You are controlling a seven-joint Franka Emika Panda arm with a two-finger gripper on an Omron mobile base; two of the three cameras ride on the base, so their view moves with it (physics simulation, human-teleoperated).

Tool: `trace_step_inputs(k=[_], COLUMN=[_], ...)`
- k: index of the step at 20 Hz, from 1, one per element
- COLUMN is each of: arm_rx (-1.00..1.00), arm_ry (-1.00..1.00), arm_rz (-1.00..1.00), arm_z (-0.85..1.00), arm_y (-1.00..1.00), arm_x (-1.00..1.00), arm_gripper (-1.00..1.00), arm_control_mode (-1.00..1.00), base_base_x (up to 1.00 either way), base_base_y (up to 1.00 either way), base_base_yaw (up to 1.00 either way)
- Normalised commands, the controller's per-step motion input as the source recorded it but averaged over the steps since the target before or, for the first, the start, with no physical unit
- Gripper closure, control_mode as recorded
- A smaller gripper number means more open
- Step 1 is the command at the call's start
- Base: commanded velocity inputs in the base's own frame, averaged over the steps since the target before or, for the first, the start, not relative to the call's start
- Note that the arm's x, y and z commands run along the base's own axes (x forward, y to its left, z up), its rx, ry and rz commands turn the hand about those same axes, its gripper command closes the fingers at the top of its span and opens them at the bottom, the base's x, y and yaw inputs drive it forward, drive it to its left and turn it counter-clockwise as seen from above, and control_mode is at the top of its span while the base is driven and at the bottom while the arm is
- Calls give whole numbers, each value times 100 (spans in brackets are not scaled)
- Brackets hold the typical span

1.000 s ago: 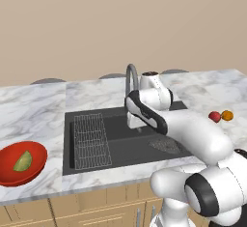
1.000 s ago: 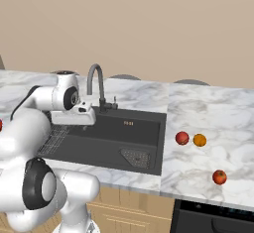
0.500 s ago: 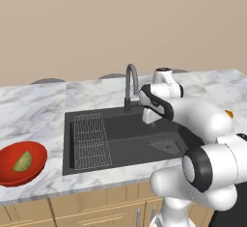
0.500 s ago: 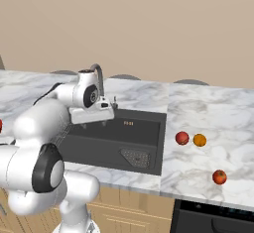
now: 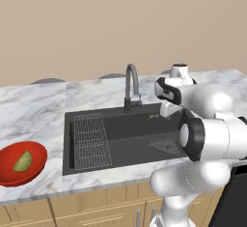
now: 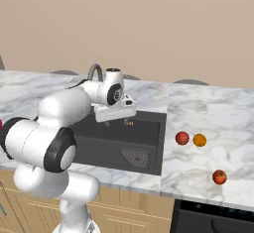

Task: There is a mixed pile of frozen fruits and vegetables on the counter. Locate all the frozen vegetables and place the items in a bowl on the counter. Take all the frozen fruits and defrost them in a running sink.

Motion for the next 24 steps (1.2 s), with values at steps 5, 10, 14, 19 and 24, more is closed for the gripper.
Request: trace_step_inputs(k=[5, 10, 14, 19, 24], arm_rx=[3, 0, 0, 0, 5], arm_ry=[3, 11, 9, 2, -4], arm_rz=[0, -15, -18, -15, -5], arm_z=[-3, -3, -4, -5, -2], arm_y=[-82, -64, -57, -70, -76], arm_x=[46, 43, 40, 37, 8], arm_gripper=[-100, -100, -100, -100, -100], arm_control_mode=[-100, -100, -100, -100, -100], base_base_x=[0, 0, 0, 0, 0], base_base_y=[0, 0, 0, 0, 0], base_base_yaw=[0, 0, 0, 0, 0])
